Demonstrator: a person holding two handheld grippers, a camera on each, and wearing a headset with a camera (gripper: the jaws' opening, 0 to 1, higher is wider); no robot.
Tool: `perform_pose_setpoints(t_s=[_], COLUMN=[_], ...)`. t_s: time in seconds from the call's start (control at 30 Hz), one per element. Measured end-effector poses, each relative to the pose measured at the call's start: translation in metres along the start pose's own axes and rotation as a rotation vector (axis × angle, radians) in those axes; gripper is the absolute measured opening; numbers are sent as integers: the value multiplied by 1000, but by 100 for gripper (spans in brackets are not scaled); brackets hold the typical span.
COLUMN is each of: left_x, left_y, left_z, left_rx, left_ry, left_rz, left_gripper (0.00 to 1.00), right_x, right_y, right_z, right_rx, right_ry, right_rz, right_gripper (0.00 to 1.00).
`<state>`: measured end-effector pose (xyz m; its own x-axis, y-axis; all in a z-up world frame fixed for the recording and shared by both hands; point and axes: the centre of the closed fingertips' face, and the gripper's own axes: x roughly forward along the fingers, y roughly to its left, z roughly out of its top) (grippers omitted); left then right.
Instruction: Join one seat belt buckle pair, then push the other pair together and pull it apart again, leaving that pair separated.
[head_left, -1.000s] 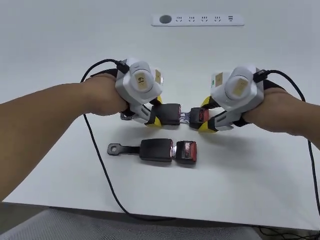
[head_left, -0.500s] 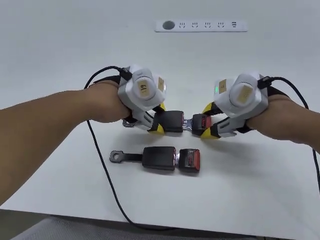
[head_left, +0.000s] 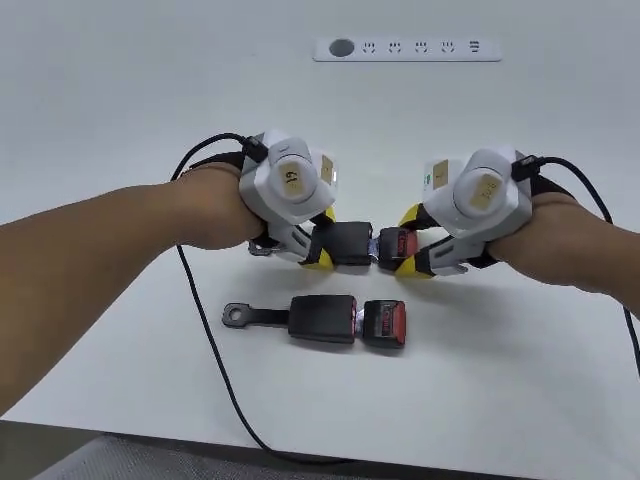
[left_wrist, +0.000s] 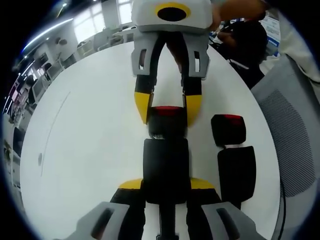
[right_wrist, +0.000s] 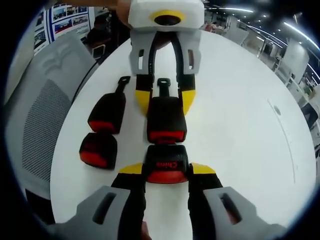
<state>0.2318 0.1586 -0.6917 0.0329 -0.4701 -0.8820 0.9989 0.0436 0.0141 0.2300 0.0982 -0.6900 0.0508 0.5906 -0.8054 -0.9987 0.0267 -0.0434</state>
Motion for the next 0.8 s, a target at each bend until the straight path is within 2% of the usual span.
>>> perform_pose_setpoints(t_s=[0.6, 0.8], left_x=[-1, 0], left_y=[0, 1], left_z=[0, 0], left_rx=[-6, -9], left_ry=[-28, -24], left_rz=[-6, -5], left_gripper=[31, 32], right_x=[-1, -5], right_y=[-1, 0], right_z=[-1, -1], right_rx=[15, 17], right_ry=[1, 0], right_rz=[-6, -2], right_gripper=[31, 31])
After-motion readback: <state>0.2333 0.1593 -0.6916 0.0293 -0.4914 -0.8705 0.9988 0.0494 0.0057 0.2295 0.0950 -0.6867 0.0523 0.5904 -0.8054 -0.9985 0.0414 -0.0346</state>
